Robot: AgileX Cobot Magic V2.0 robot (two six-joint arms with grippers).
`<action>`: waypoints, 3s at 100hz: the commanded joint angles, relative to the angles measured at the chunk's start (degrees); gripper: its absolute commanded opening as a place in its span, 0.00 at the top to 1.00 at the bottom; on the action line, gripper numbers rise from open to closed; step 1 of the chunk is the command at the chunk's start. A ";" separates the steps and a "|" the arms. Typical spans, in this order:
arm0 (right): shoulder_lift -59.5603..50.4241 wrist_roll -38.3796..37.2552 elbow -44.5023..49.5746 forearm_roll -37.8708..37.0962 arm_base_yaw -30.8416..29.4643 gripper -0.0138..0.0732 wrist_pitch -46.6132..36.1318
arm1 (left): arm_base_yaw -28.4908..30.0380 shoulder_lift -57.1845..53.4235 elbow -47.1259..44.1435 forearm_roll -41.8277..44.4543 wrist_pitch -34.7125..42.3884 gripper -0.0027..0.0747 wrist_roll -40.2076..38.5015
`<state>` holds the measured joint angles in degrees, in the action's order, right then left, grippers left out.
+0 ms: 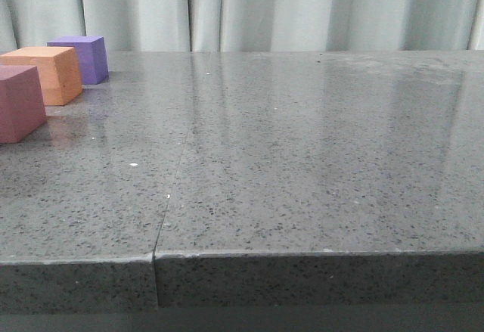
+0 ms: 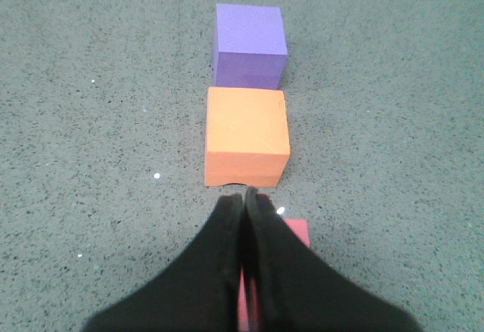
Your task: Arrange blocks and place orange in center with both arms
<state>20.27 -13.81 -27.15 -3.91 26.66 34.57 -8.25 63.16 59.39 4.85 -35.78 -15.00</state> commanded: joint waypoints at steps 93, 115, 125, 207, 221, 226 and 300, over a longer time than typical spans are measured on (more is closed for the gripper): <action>0.36 0.55 -1.58 -0.74 0.13 0.92 -4.02 | 0.08 -32.58 -32.53 -2.37 18.48 0.99 -0.55; 0.36 0.55 -1.58 -0.74 0.13 0.92 -4.02 | 0.08 -39.54 -41.25 -1.61 25.42 0.99 0.34; 0.36 0.55 -1.58 -0.74 0.13 0.92 -4.02 | 0.08 -43.09 -43.97 -0.44 27.39 0.99 1.79; 0.49 0.55 -1.53 -0.74 0.13 0.92 -4.01 | 7.51 -65.10 -61.66 -4.54 35.78 0.99 10.58; 0.49 0.55 -1.53 -0.74 0.13 0.92 -4.01 | 7.65 -65.10 -61.66 -4.85 35.78 0.99 10.58; 0.49 0.55 -1.53 -0.74 0.13 0.92 -4.01 | 7.37 -65.10 -61.66 -4.85 35.78 0.99 10.58; 0.49 0.55 -1.53 -0.74 0.13 0.92 -4.01 | 7.37 -65.10 -61.66 -4.85 35.78 0.99 10.58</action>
<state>20.27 -13.72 -27.15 -3.91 26.66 34.68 -0.79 -0.32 -0.07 0.42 -5.05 -4.47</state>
